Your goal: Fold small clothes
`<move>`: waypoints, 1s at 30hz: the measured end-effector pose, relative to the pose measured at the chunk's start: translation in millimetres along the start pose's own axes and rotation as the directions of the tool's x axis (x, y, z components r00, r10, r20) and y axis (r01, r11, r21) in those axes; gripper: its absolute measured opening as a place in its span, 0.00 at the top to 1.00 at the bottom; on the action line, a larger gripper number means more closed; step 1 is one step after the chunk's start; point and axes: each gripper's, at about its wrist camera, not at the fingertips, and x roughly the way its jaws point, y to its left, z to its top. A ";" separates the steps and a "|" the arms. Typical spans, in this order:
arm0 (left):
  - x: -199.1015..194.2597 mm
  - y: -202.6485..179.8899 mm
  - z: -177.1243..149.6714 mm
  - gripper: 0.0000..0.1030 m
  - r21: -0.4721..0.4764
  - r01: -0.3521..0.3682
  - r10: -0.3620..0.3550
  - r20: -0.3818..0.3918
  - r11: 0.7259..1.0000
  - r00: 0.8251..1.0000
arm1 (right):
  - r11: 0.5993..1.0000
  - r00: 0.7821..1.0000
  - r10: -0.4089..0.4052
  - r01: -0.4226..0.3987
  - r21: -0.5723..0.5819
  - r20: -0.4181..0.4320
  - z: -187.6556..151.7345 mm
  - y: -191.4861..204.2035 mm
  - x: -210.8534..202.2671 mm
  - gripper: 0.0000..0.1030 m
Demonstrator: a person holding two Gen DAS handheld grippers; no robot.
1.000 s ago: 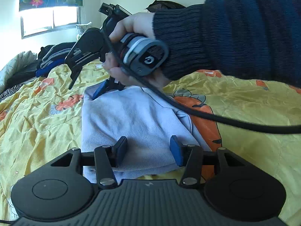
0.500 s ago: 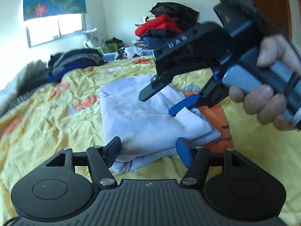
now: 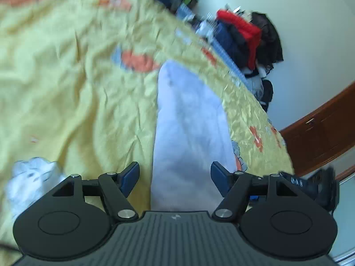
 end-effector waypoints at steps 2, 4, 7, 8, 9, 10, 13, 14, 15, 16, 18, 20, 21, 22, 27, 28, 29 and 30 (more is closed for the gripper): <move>7.9 2.1 4.4 0.39 -0.033 0.027 -0.028 -0.001 0.999 1.000 | 0.996 0.999 0.049 -0.048 0.069 -0.017 0.6 -8.0 1.6 0.47; 16.5 -3.9 4.9 0.64 -0.027 -0.009 0.008 -0.037 1.000 0.999 | 0.990 0.994 0.101 -0.095 0.105 -0.051 -1.3 -11.7 8.3 0.47; 18.3 -9.8 4.5 0.73 0.008 -0.049 0.049 -0.041 0.999 0.998 | 0.991 0.993 0.102 -0.097 0.088 -0.062 -4.4 -7.2 10.5 0.63; 17.3 -11.5 6.8 0.78 0.018 -0.061 0.062 -0.046 0.998 0.997 | 0.992 0.993 0.093 -0.087 0.086 -0.076 -4.7 -5.0 12.5 0.74; 14.2 -14.6 7.6 0.80 0.030 -0.069 0.070 -0.046 0.997 0.996 | 0.995 0.993 0.078 -0.072 0.072 -0.085 -5.8 -2.1 13.4 0.74; 9.6 -19.7 7.8 0.81 0.046 -0.081 0.084 -0.044 0.996 0.996 | 0.997 0.995 0.069 -0.065 0.048 -0.073 -8.4 1.8 10.3 0.75; -6.9 -36.7 2.3 0.82 0.136 -0.096 0.103 -0.044 0.986 0.994 | 0.996 0.994 0.093 -0.093 0.010 -0.060 -16.8 15.0 -4.0 0.77; -10.6 -37.7 -1.7 0.82 0.153 -0.091 0.100 -0.052 0.984 0.994 | 0.995 0.994 0.099 -0.099 -0.012 -0.051 -20.0 19.4 -10.2 0.77; -10.9 -36.7 -5.6 0.82 0.163 -0.097 0.108 -0.063 0.982 0.992 | 0.995 0.994 0.101 -0.102 -0.021 -0.045 -23.2 20.6 -15.0 0.77; -8.4 -33.8 -9.3 0.82 0.176 -0.110 0.125 -0.072 0.978 0.990 | 0.994 0.993 0.107 -0.108 -0.010 -0.049 -28.3 17.4 -17.4 0.77; -1.4 -23.8 -16.2 0.78 0.184 -0.126 0.140 -0.070 0.975 0.988 | 0.994 0.991 0.109 -0.107 0.039 -0.082 -39.5 4.9 -11.9 0.77; -4.4 -14.2 -18.6 0.75 0.145 -0.097 0.105 -0.048 0.985 0.993 | 0.993 0.992 0.100 -0.095 0.065 -0.080 -49.8 -8.0 -4.9 0.71; -7.2 -12.7 -19.6 0.73 0.132 -0.093 0.099 -0.038 0.987 0.994 | 0.987 0.990 0.125 -0.118 0.109 -0.057 -51.8 -14.6 -5.3 0.71; -12.5 -13.7 -22.2 0.71 0.133 -0.111 0.113 -0.012 0.985 0.993 | 0.980 0.989 0.142 -0.134 0.148 -0.043 -52.3 -19.5 -7.6 0.68; -61.7 -52.8 -65.3 0.35 0.360 -0.354 0.274 0.254 0.863 0.927 | 0.999 0.990 0.051 -0.052 0.010 0.133 -69.2 3.4 -59.9 0.50; -69.1 -59.5 -79.8 0.22 0.381 -0.394 0.288 0.305 0.836 0.908 | 0.998 0.986 0.000 0.012 -0.069 0.169 -79.8 15.1 -71.8 0.45; -72.7 -63.9 -94.4 0.21 0.400 -0.411 0.287 0.333 0.819 0.898 | 0.985 0.976 -0.058 0.091 -0.147 0.211 -92.7 25.7 -81.6 0.38; -72.8 -66.8 -108.3 0.21 0.427 -0.413 0.285 0.333 0.804 0.899 | 0.963 0.961 -0.116 0.171 -0.210 0.252 -109.1 33.5 -87.7 0.36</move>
